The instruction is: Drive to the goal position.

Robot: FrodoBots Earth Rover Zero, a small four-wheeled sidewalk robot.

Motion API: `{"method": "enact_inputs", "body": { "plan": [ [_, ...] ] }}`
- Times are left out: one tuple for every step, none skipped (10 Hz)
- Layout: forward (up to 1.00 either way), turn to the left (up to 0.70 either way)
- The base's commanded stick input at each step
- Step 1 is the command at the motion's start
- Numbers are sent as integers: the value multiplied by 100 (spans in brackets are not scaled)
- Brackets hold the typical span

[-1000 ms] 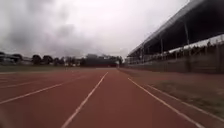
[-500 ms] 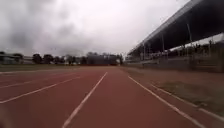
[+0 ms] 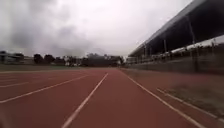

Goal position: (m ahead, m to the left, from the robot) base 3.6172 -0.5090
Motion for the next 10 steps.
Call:
{"method": "enact_inputs", "body": {
  "plan": [
    [70,0],
    [70,0],
    [70,0],
    [70,0],
    [70,0],
    [70,0],
    [70,0],
    [70,0],
    [70,0],
    [70,0]
  ]
}}
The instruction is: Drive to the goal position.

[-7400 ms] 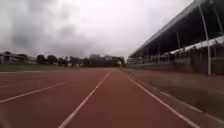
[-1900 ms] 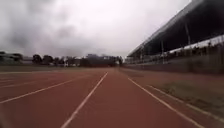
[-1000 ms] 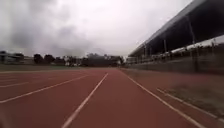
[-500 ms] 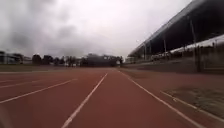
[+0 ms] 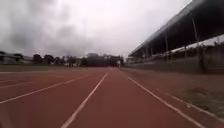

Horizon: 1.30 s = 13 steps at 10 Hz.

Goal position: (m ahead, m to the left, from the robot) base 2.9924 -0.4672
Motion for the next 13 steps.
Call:
{"method": "enact_inputs", "body": {
  "plan": [
    [70,0],
    [70,0],
    [70,0],
    [70,0],
    [70,0],
    [70,0],
    [70,0],
    [70,-4],
    [70,-21],
    [70,-35],
    [70,-35],
    [70,-35],
    [70,-35]
  ]
}}
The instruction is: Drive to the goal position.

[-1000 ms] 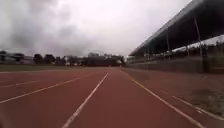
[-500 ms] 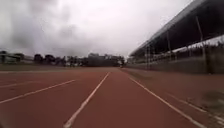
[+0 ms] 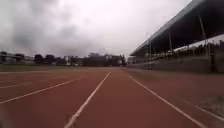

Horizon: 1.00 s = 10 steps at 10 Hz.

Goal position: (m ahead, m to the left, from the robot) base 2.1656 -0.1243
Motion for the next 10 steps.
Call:
{"method": "enact_inputs", "body": {
  "plan": [
    [70,-35],
    [70,-34],
    [70,-16],
    [70,0],
    [70,0],
    [70,0],
    [70,0],
    [70,0],
    [70,0],
    [70,0]
  ]
}}
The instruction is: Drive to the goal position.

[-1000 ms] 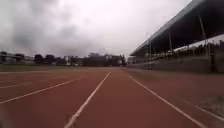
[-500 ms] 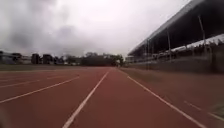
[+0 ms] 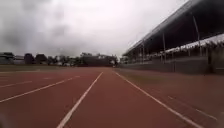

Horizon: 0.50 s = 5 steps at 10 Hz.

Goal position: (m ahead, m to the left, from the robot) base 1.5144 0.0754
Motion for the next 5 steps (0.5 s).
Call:
{"method": "enact_inputs", "body": {
  "plan": [
    [70,0],
    [70,0],
    [70,0],
    [70,0],
    [70,0]
  ]
}}
